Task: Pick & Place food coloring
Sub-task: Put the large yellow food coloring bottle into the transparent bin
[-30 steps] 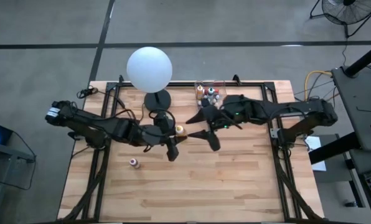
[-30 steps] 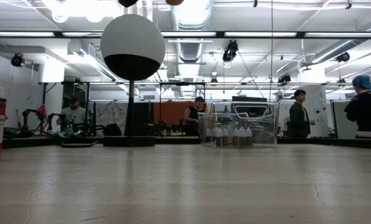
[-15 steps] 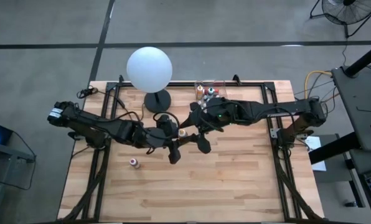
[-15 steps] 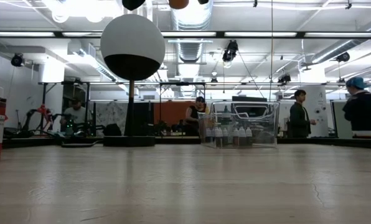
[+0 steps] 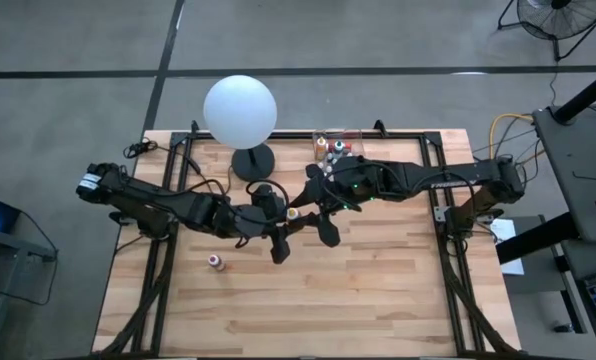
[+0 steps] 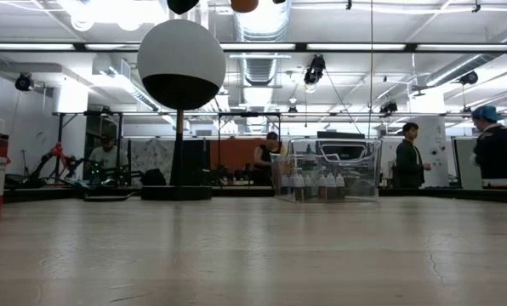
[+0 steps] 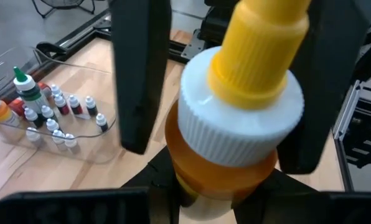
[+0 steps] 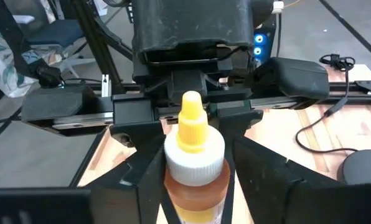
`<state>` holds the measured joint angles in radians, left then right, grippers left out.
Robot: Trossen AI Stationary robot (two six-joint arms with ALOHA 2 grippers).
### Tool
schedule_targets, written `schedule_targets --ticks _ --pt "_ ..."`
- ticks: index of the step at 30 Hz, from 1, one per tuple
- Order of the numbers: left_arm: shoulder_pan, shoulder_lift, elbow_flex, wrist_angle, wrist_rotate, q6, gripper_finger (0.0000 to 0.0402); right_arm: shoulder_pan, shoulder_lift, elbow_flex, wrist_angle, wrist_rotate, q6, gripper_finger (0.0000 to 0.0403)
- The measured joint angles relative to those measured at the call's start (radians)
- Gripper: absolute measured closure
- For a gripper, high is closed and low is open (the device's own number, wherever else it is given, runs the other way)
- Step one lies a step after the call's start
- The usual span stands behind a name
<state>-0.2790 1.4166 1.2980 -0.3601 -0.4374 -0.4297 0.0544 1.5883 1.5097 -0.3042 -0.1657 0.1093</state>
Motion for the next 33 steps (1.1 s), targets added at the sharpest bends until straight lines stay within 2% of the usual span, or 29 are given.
schedule_targets --ticks 9,15,19,28,33 --pt "0.0 0.0 0.0 -0.002 0.002 -0.002 0.0326 0.0 0.0 0.0 0.001 0.006 -0.019 0.0291" --pt "0.005 0.0 0.0 -0.021 0.002 -0.012 0.0318 0.0 -0.002 0.0 0.0 0.008 -0.019 0.0296" --pt "0.01 0.0 0.0 -0.028 -0.01 -0.021 0.0292 -0.001 -0.007 -0.001 -0.006 0.013 -0.014 0.0295" --pt "0.011 -0.028 -0.001 -0.043 -0.026 -0.028 0.0199 -0.014 -0.034 -0.001 -0.043 0.018 -0.036 0.0295" --pt "0.011 -0.043 -0.001 -0.063 -0.07 -0.034 0.0169 -0.049 -0.094 -0.001 -0.141 0.104 -0.058 0.0295"
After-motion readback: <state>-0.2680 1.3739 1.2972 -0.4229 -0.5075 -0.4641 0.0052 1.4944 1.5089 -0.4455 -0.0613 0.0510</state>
